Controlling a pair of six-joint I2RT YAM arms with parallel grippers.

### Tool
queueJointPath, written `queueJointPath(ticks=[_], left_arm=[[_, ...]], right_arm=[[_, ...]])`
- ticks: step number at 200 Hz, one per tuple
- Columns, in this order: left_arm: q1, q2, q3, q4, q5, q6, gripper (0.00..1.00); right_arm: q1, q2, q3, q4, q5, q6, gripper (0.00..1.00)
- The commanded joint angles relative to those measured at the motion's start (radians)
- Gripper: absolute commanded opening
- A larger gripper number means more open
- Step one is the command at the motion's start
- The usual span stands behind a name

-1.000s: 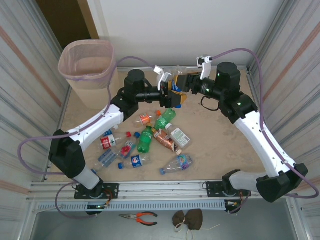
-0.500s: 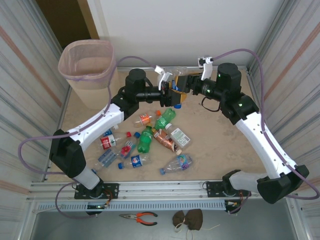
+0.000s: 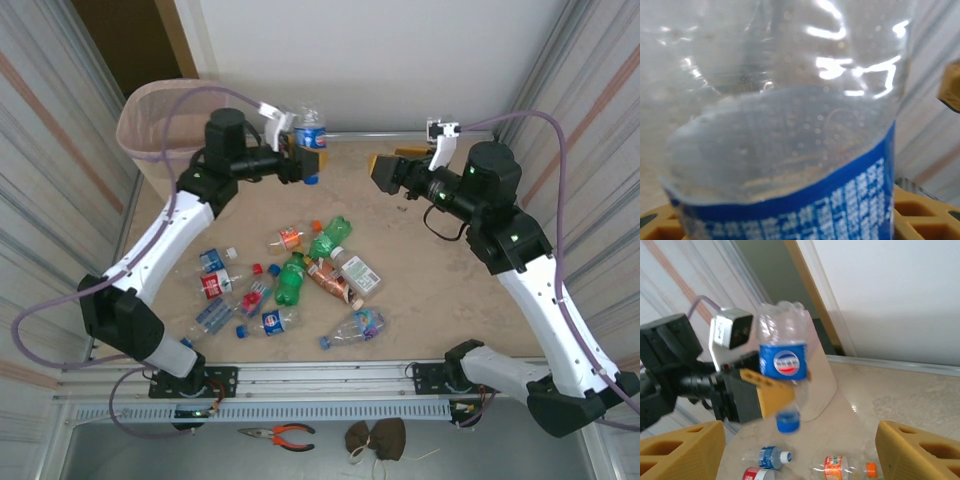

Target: Put the plastic bottles in the bin

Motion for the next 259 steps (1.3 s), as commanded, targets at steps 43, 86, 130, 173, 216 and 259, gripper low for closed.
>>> queueJointPath(ticks=[43, 86, 130, 173, 216, 259], left_arm=[[0.28, 0.01, 0.21, -0.273, -0.065, 0.145, 0.56], [0.41, 0.1, 0.332, -0.323, -0.089, 0.183, 0.57], [0.481, 0.174, 0.421, -0.365, -0.158, 0.244, 0.57], [0.513, 0.253, 0.472, -0.419, -0.205, 0.302, 0.57], [0.513, 0.313, 0.473, -0.442, -0.2, 0.315, 0.57], [0.513, 0.34, 0.46, -0.456, -0.199, 0.323, 0.57]], right_arm=[[0.0, -0.041, -0.073, -0.069, 0.038, -0.014, 0.77], [0.008, -0.036, -0.088, -0.068, 0.036, 0.0, 0.76], [0.023, -0.023, -0.086, -0.076, 0.045, 0.0, 0.76], [0.037, -0.018, -0.086, -0.076, 0.057, 0.001, 0.75], [0.042, -0.018, -0.086, -0.085, 0.065, -0.001, 0.75], [0.045, -0.029, -0.084, -0.096, 0.069, -0.001, 0.75]])
